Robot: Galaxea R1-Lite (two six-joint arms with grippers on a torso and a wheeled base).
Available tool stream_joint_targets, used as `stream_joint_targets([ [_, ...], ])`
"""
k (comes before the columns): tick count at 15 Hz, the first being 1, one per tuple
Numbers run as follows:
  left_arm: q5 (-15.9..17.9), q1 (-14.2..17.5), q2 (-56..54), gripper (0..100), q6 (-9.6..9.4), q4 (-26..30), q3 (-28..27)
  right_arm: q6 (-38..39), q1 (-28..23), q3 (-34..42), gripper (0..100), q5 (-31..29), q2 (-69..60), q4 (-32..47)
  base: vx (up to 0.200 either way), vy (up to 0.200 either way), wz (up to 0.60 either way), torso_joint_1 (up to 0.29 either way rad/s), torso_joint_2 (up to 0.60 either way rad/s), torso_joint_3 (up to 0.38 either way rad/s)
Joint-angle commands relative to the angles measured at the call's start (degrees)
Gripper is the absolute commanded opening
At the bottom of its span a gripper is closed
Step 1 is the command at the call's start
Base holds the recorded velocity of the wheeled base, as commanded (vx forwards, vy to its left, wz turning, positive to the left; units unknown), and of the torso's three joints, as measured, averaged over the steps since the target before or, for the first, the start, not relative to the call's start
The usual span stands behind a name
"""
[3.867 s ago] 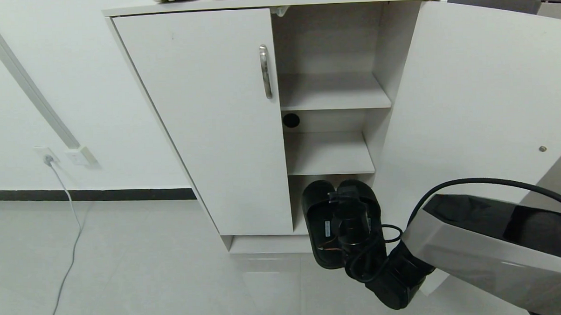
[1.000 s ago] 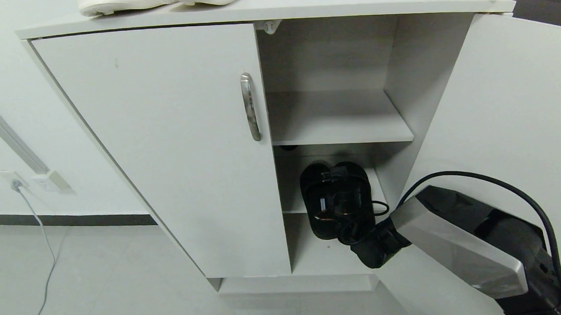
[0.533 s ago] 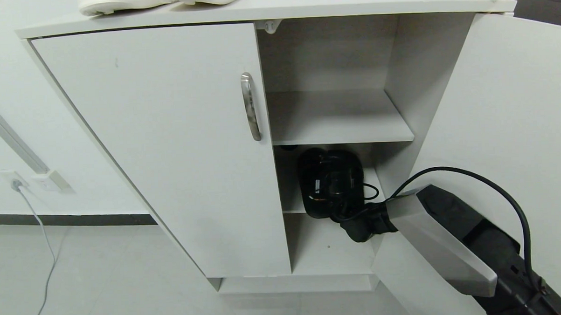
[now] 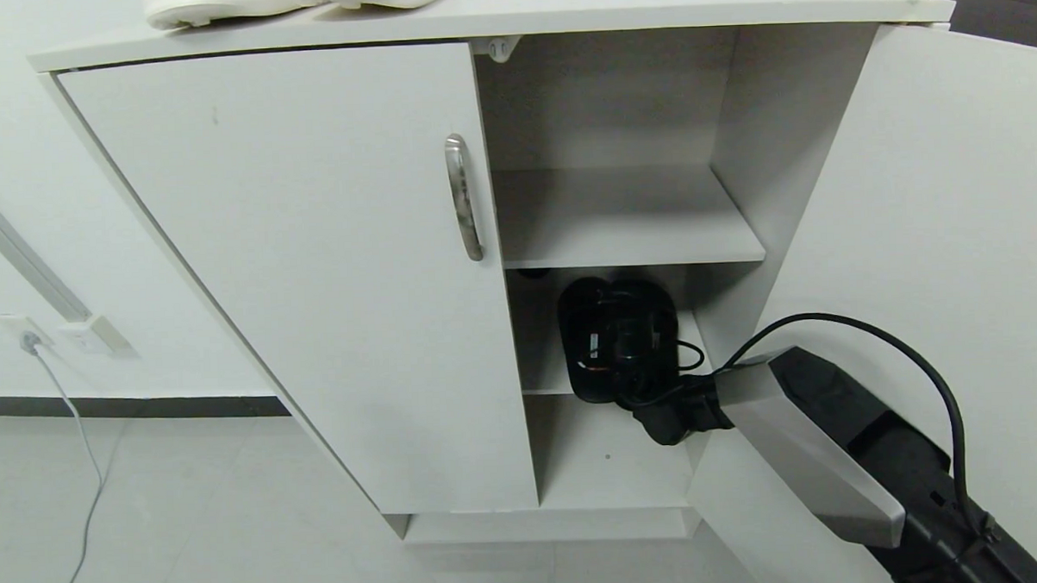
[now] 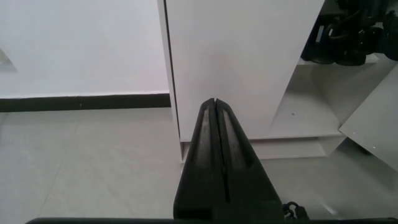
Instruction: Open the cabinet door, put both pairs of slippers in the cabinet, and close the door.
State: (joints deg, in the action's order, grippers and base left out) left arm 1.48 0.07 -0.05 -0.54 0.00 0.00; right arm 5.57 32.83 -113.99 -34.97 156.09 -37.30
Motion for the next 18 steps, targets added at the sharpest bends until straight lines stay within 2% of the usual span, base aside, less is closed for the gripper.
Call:
stream_joint_targets([
  [1, 0.0, 0.0, 0.0, 0, 0.01, 0.0, 0.0, 0.0, 0.0, 0.0, 0, 0.0, 0.0, -0.1, 0.000, 0.000, 0.00, 0.000, 0.00, 0.000],
  [2, -0.1, 0.0, 0.0, 0, 0.01, 0.0, 0.0, 0.0, 0.0, 0.1, 100, 0.0, 0.0, -0.1, 0.000, 0.000, 0.00, 0.000, 0.00, 0.000],
  [6, -0.1, 0.0, 0.0, 0, 0.01, 0.0, 0.0, -0.3, 0.2, 2.1, 100, -1.5, -1.0, -0.6, 0.000, 0.000, 0.00, 0.000, 0.00, 0.000],
  [7, 0.0, 0.0, 0.0, 0, 0.01, 0.0, 0.0, -0.3, 0.5, 5.4, 100, -2.3, -3.3, -1.5, 0.000, 0.000, 0.00, 0.000, 0.00, 0.000],
  [13, 0.1, 0.0, 0.0, 0, -0.08, 0.0, 0.0, -0.2, 5.9, 36.8, 100, -2.6, -20.9, -13.4, 0.000, 0.000, 0.00, 0.000, 0.00, 0.000],
  [18, 0.0, 0.0, 0.0, 0, -0.08, 0.0, 0.0, 0.0, 10.3, 54.9, 100, -4.2, -31.2, -19.3, 0.000, 0.000, 0.00, 0.000, 0.00, 0.000],
])
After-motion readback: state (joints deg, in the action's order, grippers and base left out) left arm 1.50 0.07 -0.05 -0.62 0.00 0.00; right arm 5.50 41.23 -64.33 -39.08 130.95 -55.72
